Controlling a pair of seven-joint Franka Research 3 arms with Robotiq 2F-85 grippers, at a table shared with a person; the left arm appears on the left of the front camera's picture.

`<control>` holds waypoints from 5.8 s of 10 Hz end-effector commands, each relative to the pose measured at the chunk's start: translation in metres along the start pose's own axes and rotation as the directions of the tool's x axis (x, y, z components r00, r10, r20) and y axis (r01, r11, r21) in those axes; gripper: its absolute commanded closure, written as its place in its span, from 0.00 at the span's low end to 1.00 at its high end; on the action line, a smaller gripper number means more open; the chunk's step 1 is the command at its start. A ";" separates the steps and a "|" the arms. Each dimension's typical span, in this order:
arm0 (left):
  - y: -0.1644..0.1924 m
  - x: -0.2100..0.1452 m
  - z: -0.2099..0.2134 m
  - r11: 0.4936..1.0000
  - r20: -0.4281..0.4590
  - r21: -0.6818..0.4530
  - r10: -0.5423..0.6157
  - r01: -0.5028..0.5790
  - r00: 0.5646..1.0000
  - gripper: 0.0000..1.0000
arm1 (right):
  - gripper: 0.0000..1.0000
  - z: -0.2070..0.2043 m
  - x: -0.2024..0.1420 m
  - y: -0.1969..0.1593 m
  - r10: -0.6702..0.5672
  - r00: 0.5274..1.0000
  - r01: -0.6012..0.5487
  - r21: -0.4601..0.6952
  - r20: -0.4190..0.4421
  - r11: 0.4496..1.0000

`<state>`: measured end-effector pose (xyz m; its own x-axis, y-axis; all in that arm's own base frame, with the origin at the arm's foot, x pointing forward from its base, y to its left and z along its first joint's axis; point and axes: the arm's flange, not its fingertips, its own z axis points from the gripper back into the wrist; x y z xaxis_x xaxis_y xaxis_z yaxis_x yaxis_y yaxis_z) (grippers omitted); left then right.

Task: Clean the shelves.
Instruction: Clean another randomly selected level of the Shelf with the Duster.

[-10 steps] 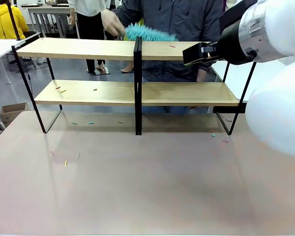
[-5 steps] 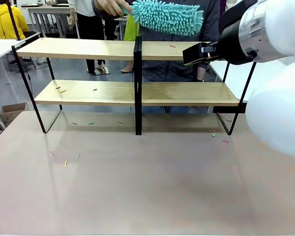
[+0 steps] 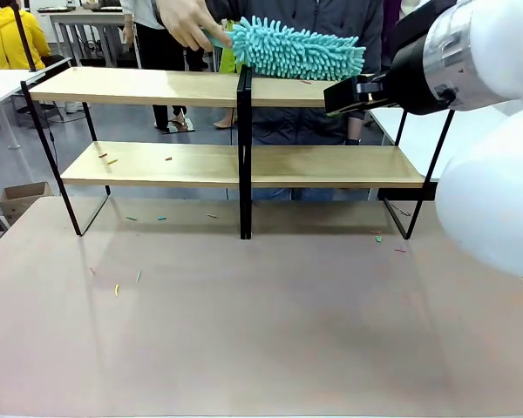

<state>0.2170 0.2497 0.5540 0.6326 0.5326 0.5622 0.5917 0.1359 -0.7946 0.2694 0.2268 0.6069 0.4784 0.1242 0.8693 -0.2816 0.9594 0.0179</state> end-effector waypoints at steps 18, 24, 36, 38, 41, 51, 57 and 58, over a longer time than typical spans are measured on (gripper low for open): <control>0.067 -0.164 -0.042 0.982 -0.957 0.178 0.157 0.067 0.245 0.87 | 0.00 0.000 0.001 0.000 0.000 1.000 0.000 0.000 0.002 1.000; 0.137 -0.249 -0.196 0.873 -0.872 0.442 0.364 0.206 0.328 0.87 | 0.00 0.000 0.001 0.000 0.000 1.000 0.000 0.000 0.002 1.000; 0.182 -0.193 -0.318 0.747 -0.779 0.570 0.360 0.342 0.513 0.87 | 0.00 0.000 0.001 0.000 0.000 1.000 0.000 0.000 0.002 1.000; 0.192 -0.196 -0.346 0.728 -0.762 0.578 0.321 0.367 0.563 0.87 | 0.00 0.000 0.001 0.000 0.000 1.000 0.000 0.000 0.002 1.000; 0.218 -0.195 -0.389 0.702 -0.747 0.598 0.312 0.387 0.587 0.87 | 0.00 0.000 0.001 0.000 0.000 1.000 0.000 0.000 0.002 1.000; 0.234 -0.188 -0.363 0.341 -0.447 0.886 0.448 0.314 0.775 0.87 | 0.00 0.000 0.001 0.000 0.000 1.000 0.000 0.000 0.002 1.000; 0.191 -0.183 -0.293 0.245 -0.320 0.945 0.551 0.218 0.771 0.87 | 0.00 0.000 0.001 0.000 0.000 1.000 0.000 0.000 0.002 1.000; 0.182 -0.186 -0.275 0.228 -0.320 0.947 0.605 0.226 0.729 0.87 | 0.00 0.000 0.001 0.000 0.000 1.000 0.000 0.000 0.002 1.000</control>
<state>0.4008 -0.0720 0.3684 0.9673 0.2418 0.0767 -0.2105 0.9338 -0.2892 0.2692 0.2270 0.6068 0.4782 0.1249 0.8693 -0.2820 0.9593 0.0172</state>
